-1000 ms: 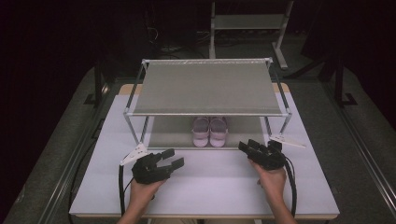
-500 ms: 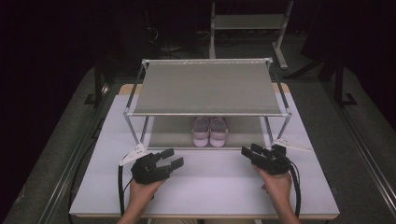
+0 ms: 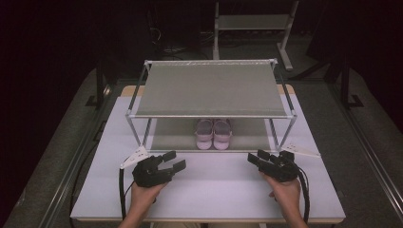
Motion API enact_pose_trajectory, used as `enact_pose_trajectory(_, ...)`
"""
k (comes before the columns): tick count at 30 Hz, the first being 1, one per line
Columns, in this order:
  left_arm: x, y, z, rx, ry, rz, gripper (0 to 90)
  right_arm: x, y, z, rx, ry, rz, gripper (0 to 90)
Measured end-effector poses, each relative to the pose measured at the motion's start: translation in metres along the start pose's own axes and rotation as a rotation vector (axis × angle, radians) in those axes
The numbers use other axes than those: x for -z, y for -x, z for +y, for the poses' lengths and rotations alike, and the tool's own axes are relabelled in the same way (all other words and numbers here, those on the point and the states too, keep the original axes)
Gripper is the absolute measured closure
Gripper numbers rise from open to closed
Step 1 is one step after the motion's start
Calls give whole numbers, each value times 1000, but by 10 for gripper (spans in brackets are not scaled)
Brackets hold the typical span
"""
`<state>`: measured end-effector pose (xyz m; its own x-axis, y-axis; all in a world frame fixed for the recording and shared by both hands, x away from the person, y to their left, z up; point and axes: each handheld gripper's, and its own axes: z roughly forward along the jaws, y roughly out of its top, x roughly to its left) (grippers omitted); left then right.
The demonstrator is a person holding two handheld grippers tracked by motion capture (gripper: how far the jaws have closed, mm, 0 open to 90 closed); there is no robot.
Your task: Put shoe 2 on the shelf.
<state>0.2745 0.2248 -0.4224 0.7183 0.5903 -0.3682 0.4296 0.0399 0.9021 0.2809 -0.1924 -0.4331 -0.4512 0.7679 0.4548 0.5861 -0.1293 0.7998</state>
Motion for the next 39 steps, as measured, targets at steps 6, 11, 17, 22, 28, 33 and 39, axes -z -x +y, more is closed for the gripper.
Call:
enact_pose_trajectory(6,-1,1,0,-1,-4,-1,345,8,2,-2,0,-2,2,431)
enact_pose_trajectory(11,-1,1,0,-4,-5,-1,345,18,4,-2,8,1,1,428)
enact_pose_trajectory(17,-1,1,-1,-6,-7,-4,345,29,9,-5,6,-1,-3,417)
enact_pose_trajectory(22,-1,1,-1,-5,-7,-3,345,36,13,-9,5,-1,-10,411)
enact_pose_trajectory(28,-1,1,-1,-5,-10,-2,345,44,16,-11,4,-1,-14,400)
enact_pose_trajectory(33,-1,1,-1,-3,-9,-1,345,49,19,-12,2,-3,-10,390)
enact_pose_trajectory(39,-1,1,-1,-5,-9,-2,345,52,19,-12,3,-3,-11,388)
